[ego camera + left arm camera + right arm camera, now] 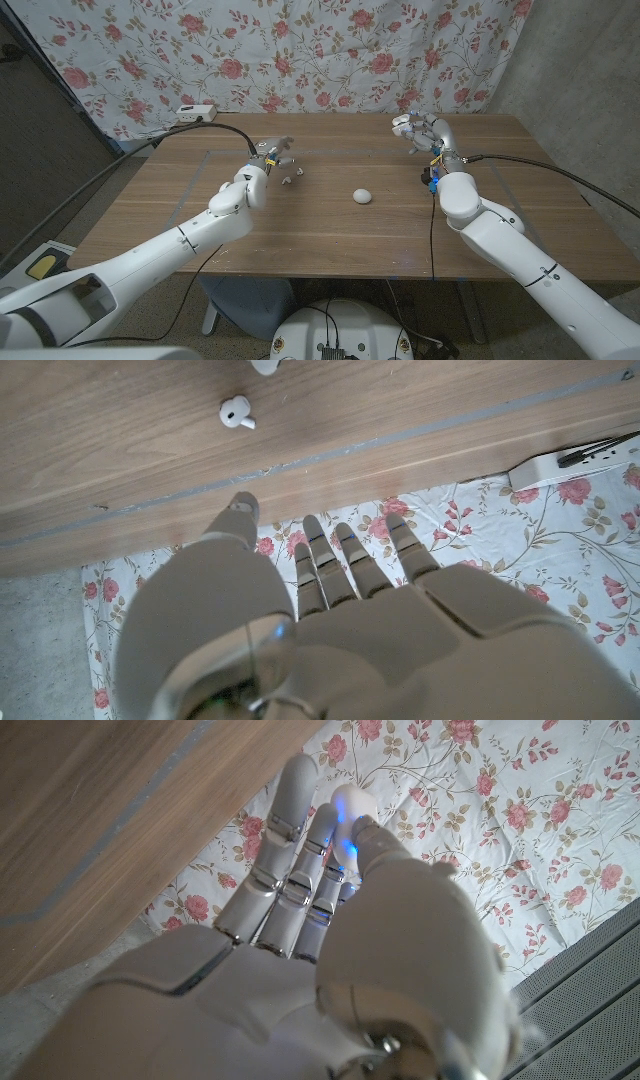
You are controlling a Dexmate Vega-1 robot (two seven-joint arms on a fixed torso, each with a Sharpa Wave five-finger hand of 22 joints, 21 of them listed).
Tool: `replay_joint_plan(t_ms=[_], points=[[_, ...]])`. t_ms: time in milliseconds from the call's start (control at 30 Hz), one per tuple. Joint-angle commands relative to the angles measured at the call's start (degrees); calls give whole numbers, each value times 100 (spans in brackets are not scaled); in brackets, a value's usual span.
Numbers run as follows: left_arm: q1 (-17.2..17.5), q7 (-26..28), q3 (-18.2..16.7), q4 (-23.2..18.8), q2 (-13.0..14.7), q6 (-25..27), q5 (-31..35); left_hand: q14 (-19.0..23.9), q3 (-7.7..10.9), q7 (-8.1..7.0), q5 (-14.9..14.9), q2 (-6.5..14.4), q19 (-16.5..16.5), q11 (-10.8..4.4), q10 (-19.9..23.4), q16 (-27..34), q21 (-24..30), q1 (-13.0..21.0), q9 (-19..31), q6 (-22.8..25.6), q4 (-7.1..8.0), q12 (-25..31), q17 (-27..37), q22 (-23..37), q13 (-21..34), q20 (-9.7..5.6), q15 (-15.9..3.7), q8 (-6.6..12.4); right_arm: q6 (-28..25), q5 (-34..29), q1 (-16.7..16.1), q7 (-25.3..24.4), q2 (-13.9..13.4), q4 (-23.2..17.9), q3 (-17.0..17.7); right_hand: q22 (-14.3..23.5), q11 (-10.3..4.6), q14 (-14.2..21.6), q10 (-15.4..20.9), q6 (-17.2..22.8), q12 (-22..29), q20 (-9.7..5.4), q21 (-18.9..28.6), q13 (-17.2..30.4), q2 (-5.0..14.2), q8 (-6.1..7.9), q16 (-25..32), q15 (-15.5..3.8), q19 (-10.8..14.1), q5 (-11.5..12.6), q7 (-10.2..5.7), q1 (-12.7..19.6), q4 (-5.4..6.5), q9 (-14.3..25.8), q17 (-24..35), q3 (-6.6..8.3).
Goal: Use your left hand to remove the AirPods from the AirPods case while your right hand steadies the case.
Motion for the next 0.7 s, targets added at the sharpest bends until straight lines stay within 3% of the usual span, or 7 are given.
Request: replay_joint_plan(t_ms=[33, 200, 300, 700], points=[[230, 320, -394, -213, 102, -594, -424, -72, -54, 85, 11, 55, -6, 146, -258, -7, 3, -361, 13, -292, 189, -85, -2, 14, -120, 63, 129, -156, -82, 62, -79, -7, 1, -140, 36, 13, -300, 225, 312, 44, 1200, -304, 33, 812, 34, 37, 5, -703, -1714, 58, -15, 18, 1, -2, 6, -3], [252, 293, -513, -290, 152, -796, -573, -171, -68, 95, 6, 33, -7, 200, -319, -41, 3, -459, 14, -269, 212, -89, -26, 12, -171, 53, 116, -142, -19, 102, -134, -85, 62, -128, 80, 13, -296, 233, 312, 44, 1194, -305, 39, 800, 28, 37, 10, -710, -1716, 58, -15, 20, -2, -2, 7, -7], [322, 452, -596, -365, 162, -876, -564, -232, -61, 131, 7, 12, -39, 224, -328, -65, -13, -482, 15, -239, 192, -81, -56, 6, -203, -75, 124, -131, -94, 88, -135, -127, 67, -139, 84, 13, -290, 230, 328, 43, 1199, -303, 42, 798, 26, 37, 8, -709, -1718, 60, -15, 20, -3, -2, 5, -8], [651, 735, -1017, -612, 508, -1496, -675, -278, -52, 137, 8, 1, -56, 245, -341, -75, -22, -519, 16, -228, 179, -73, -86, -2, -243, -65, 146, -131, -276, 61, -150, -255, 205, -167, -59, 12, -309, 230, 328, 44, 1206, -299, 48, 809, 31, 37, 8, -712, -1728, 63, -16, 18, -1, -1, 0, -9]])
